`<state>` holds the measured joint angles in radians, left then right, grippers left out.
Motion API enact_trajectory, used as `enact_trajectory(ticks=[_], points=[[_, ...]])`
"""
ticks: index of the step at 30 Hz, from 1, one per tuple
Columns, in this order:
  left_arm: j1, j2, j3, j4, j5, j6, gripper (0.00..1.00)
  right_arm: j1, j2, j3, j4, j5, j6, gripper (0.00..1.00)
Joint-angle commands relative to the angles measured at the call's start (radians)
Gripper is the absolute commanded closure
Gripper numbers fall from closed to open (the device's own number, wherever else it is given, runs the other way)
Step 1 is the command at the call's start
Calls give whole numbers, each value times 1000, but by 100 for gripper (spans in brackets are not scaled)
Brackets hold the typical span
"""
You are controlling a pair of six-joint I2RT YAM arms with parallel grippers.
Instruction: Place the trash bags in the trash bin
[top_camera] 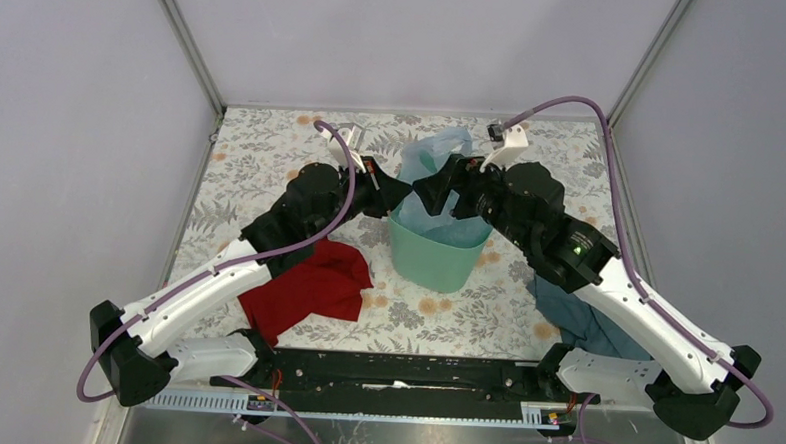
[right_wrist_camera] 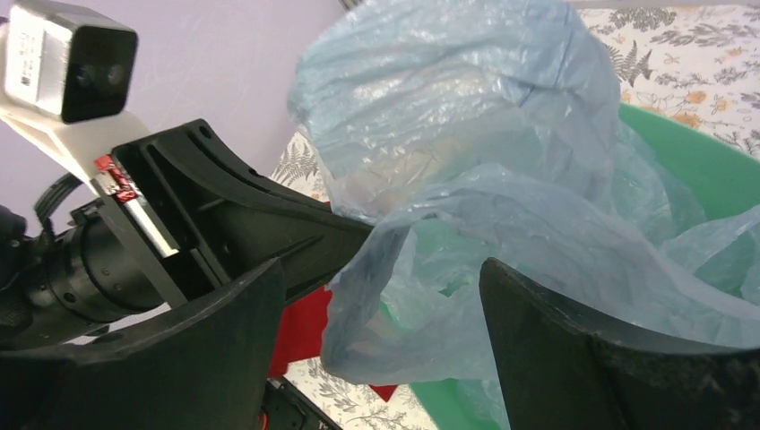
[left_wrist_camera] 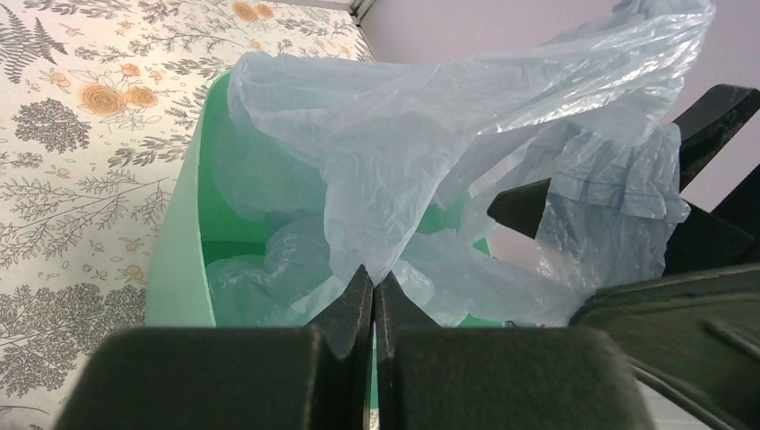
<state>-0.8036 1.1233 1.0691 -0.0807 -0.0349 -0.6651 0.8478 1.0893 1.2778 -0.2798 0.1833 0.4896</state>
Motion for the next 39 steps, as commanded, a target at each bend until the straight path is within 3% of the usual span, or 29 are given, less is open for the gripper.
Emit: enact_trajectory(ticks=[1, 5, 7, 11, 15, 17, 25, 30, 34, 37, 39], points=[[4, -7, 30, 19, -17, -12, 100, -4, 1, -18, 54, 41, 0, 21], [5, -20, 32, -40, -67, -15, 100, -4, -13, -20, 33, 119, -119, 73], [4, -32, 34, -92, -110, -7, 92, -4, -34, -35, 40, 125, -185, 99], [4, -60, 69, -206, -138, 77, 66, -4, -28, -18, 18, -15, -322, 100], [4, -53, 177, -292, -110, 166, 17, -4, -2, 22, -46, -149, -393, 100], [4, -28, 239, -313, -81, 215, 2, -4, -24, 0, -23, -149, -397, 100], [4, 196, 541, -458, 7, 464, 1, -5, -63, -16, 4, -182, -398, 100], [6, 295, 622, -494, 122, 558, 1, -5, -80, -15, -2, -182, -394, 100], [15, 331, 651, -490, 134, 565, 2, -4, -92, -21, -6, -179, -389, 100], [15, 357, 664, -482, 154, 556, 7, -4, -93, -24, -4, -177, -384, 100], [16, 370, 676, -464, 87, 522, 21, -5, -91, -27, -5, -181, -382, 100]])
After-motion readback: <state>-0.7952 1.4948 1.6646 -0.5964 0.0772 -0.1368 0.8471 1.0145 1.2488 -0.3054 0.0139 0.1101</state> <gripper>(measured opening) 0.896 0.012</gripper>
